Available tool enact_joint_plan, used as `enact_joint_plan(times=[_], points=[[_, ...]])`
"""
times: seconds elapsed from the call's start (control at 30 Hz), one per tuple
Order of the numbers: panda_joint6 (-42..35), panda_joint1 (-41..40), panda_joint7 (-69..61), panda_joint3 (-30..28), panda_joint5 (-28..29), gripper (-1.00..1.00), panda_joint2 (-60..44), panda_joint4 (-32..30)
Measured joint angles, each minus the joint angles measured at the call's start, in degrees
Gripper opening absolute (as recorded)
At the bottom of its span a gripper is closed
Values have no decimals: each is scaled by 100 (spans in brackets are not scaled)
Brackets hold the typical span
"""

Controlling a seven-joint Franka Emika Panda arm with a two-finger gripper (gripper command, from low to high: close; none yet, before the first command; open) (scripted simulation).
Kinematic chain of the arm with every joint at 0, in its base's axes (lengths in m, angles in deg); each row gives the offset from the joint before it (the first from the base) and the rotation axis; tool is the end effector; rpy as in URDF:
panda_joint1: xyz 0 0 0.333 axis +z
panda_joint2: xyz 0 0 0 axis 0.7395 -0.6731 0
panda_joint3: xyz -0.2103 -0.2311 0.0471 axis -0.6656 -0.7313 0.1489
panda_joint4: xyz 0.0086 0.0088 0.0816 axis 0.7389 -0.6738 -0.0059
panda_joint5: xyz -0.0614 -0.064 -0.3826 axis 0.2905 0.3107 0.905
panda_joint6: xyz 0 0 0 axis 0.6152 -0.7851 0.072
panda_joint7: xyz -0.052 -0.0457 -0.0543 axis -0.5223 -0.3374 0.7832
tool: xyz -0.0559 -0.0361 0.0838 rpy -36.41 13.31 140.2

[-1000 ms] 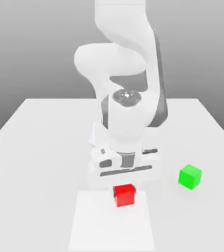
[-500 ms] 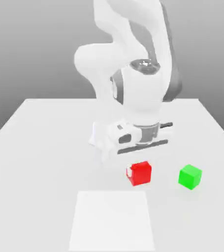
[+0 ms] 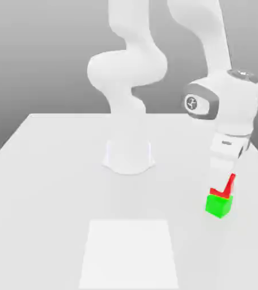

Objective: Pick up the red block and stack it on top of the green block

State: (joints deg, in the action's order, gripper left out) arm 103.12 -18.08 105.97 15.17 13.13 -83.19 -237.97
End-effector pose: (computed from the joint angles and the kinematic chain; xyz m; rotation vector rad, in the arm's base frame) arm 0.2479 0.2485 0.1859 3.1088 0.4340 0.0021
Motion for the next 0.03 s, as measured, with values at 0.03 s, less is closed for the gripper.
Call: enact_joint_plan(times=[0.03], points=[[0,-2,0,0,0,100,0,0]])
